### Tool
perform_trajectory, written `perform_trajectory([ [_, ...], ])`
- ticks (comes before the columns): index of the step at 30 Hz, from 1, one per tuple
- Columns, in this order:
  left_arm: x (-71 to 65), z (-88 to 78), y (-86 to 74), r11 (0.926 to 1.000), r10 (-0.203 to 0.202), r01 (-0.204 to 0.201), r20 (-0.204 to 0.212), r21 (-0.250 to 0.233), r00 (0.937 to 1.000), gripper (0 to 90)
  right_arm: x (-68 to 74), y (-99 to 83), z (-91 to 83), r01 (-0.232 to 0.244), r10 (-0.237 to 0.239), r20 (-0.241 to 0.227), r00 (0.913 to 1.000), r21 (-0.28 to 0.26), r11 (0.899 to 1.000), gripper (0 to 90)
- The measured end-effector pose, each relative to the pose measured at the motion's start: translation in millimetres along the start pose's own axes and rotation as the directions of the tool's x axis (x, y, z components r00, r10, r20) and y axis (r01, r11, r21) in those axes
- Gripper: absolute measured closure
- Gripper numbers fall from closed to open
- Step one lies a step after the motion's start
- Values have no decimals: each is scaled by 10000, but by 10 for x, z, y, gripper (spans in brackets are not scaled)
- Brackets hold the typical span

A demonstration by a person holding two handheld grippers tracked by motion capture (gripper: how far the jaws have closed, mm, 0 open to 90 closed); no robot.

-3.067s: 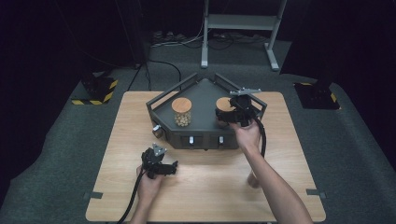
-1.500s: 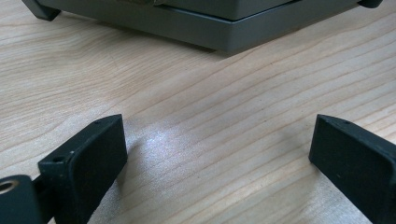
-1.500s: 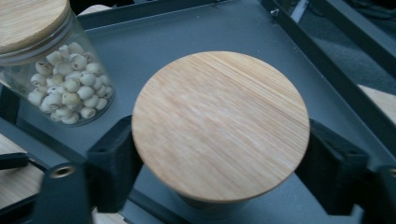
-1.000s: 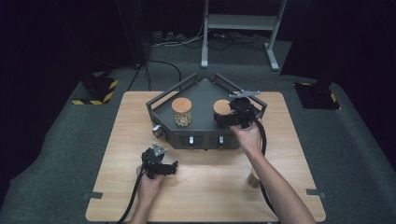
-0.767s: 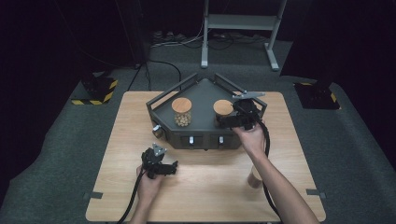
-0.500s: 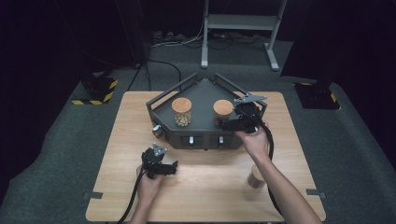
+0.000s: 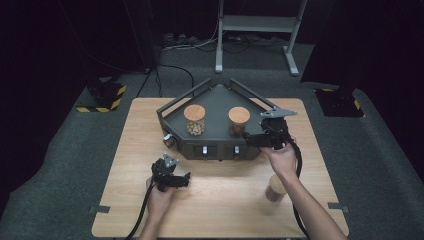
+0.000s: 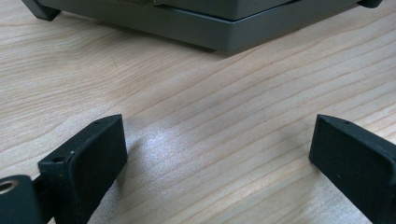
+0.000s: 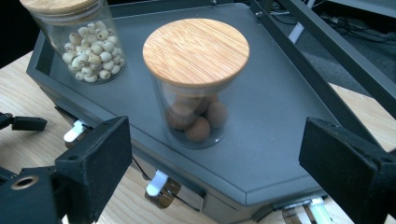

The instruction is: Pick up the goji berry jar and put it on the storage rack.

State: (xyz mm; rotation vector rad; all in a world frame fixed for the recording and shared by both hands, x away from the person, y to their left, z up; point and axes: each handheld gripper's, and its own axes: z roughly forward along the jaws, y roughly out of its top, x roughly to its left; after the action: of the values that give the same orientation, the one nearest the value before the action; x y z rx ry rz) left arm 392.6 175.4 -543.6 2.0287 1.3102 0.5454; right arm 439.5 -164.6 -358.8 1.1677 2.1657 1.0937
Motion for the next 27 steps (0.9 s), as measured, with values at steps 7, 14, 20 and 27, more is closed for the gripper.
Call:
perform_trajectory([
  [7, 0, 0, 0, 10000, 3, -3, -1, -1, 10000, 42, -47, -99, -86, -95, 94, -92, 9999, -145, 9998, 96],
  [14, 0, 0, 0, 10000, 5, -5, -3, 1, 10000, 43, -81, -215, -136, -204, 199, -154, 9997, -272, 9994, 94],
  [20, 0, 0, 0, 10000, 2, -2, -4, -2, 10000, 43, -117, -327, -178, -315, 308, -210, 9993, -343, 9989, 93],
  [27, 0, 0, 0, 10000, 3, -3, -4, -2, 10000, 42, -146, -441, -231, -402, 393, -284, 9988, -337, 9986, 96],
])
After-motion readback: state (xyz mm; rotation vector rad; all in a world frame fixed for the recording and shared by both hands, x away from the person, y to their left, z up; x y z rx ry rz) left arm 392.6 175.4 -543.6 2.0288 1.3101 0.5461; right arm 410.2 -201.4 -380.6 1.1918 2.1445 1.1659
